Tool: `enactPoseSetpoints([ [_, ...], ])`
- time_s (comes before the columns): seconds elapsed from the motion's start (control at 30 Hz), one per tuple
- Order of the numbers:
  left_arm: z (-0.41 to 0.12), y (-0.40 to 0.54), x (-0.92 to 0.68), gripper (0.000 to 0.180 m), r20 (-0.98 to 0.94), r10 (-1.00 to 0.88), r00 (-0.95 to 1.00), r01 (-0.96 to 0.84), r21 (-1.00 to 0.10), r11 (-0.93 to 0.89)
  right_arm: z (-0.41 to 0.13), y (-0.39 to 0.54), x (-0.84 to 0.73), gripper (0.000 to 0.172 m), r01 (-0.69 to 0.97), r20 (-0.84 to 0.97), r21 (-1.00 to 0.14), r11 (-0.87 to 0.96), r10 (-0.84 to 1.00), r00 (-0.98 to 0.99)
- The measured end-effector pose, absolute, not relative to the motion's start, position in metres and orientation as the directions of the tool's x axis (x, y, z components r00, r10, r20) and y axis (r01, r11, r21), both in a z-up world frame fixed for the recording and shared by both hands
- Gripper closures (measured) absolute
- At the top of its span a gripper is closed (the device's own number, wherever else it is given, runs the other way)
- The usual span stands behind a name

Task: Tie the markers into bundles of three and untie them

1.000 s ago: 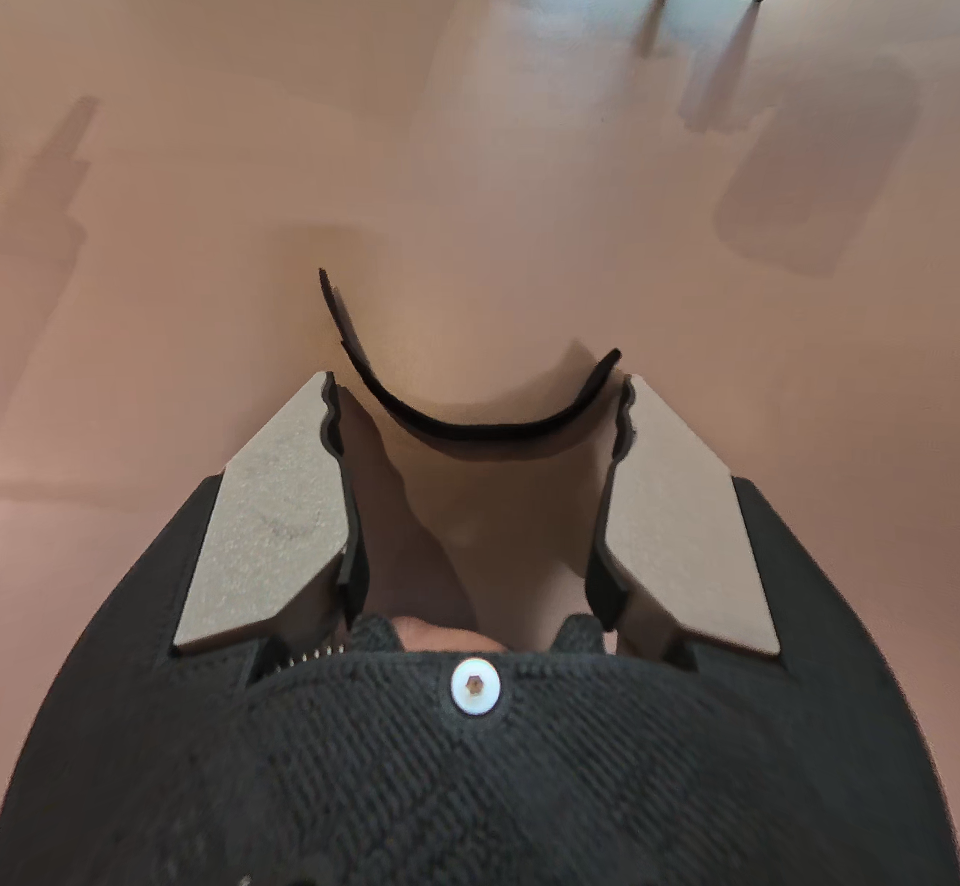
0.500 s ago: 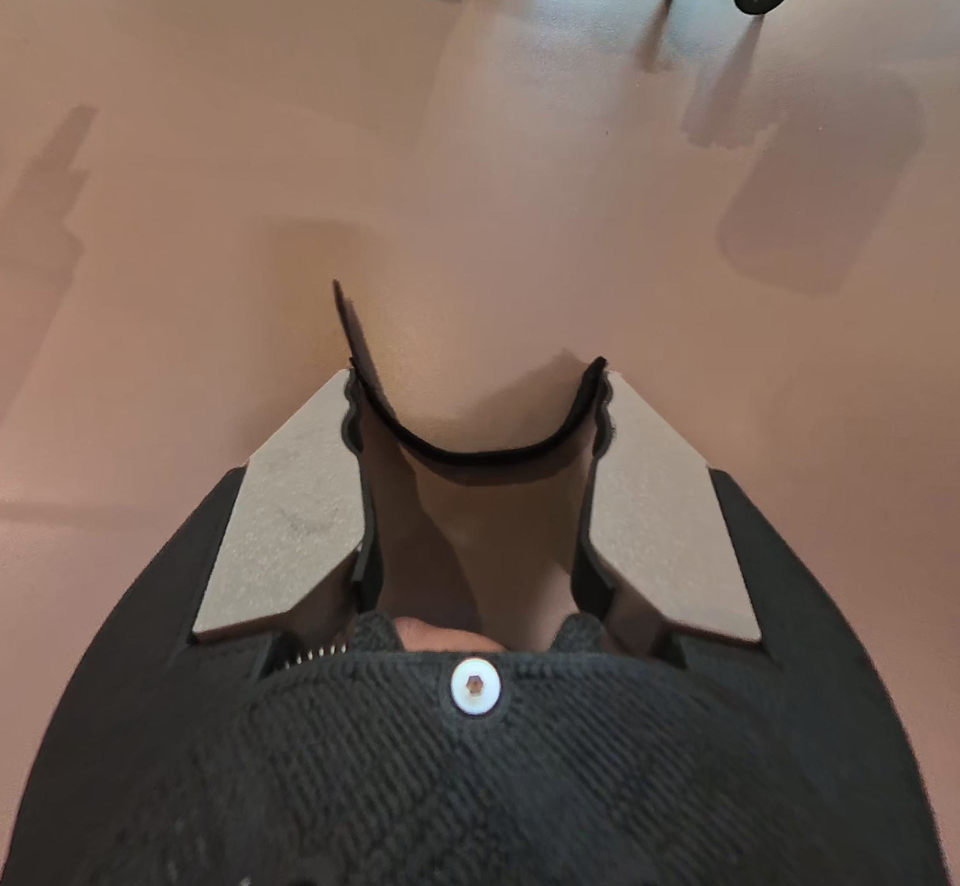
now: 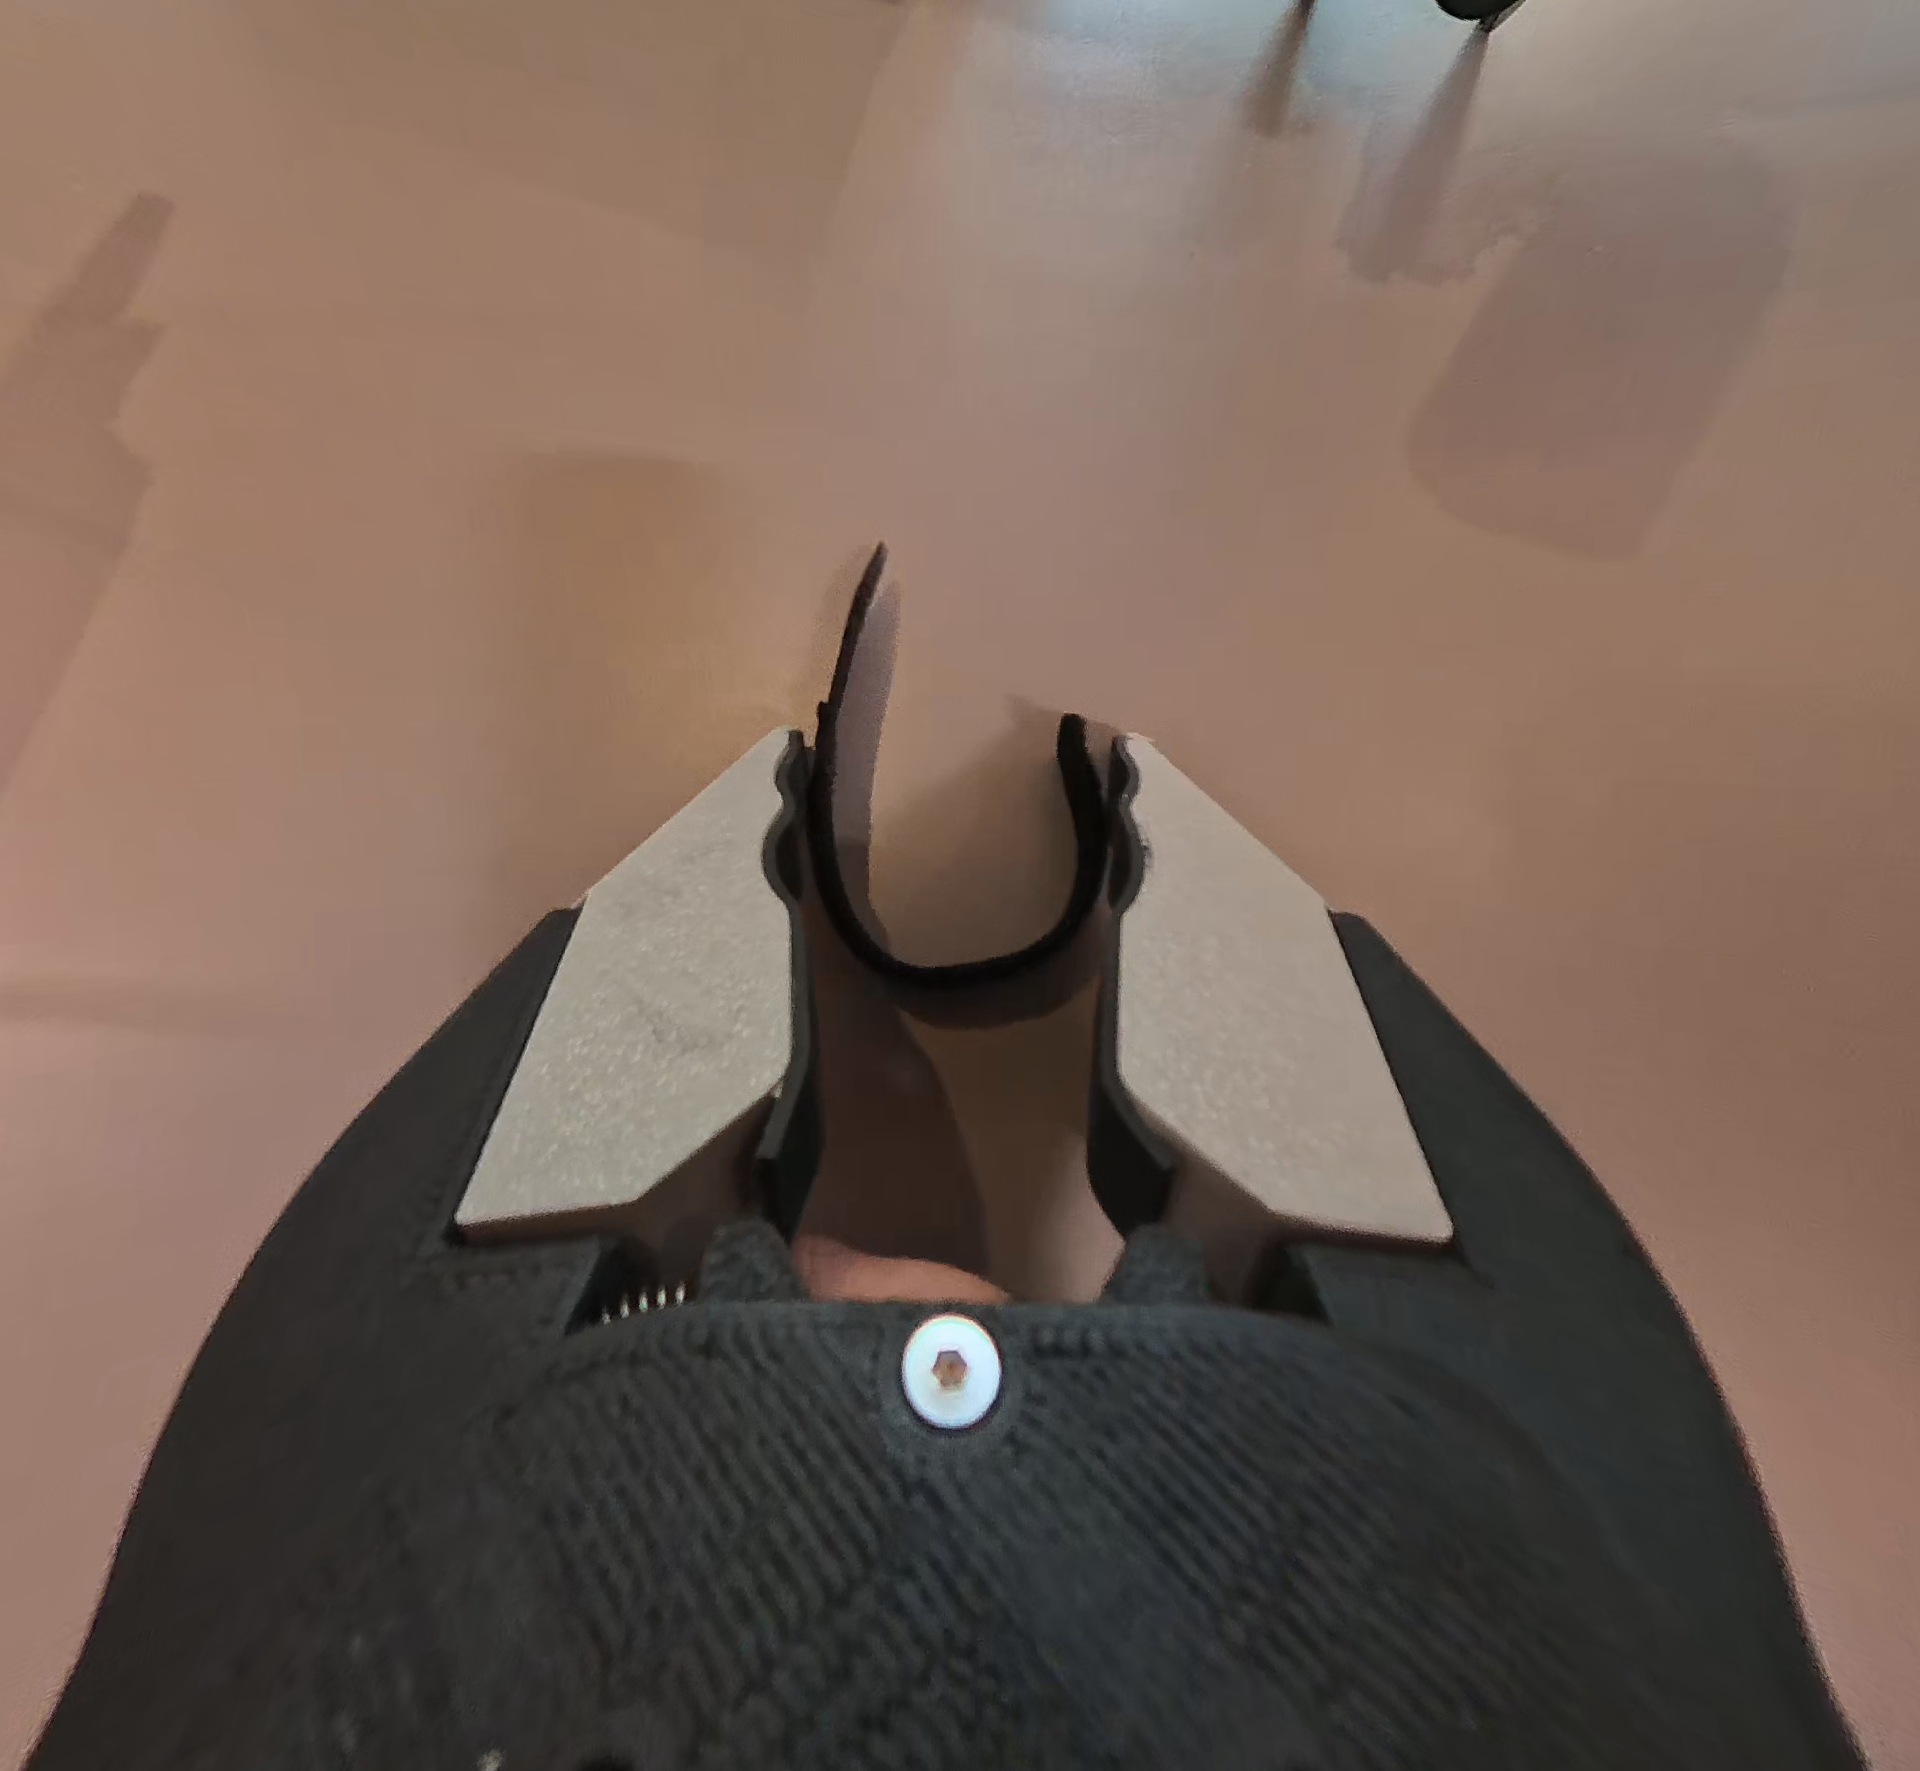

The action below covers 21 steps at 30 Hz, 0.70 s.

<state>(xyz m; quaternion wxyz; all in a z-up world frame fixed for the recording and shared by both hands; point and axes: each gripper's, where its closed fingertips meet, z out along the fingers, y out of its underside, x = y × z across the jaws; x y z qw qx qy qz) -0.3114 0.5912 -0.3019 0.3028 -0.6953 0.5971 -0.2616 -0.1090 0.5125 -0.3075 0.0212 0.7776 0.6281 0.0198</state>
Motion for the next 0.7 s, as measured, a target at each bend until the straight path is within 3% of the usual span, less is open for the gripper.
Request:
enactPoseSetpoints([
  [0.7,-0.28,0.581,-0.305,0.127,-0.06,-0.992,0.108,-0.605,-0.796,-0.017,-0.307,0.512,-0.11,0.135,0.979,0.004,0.043,-0.199,0.98,0.199],
])
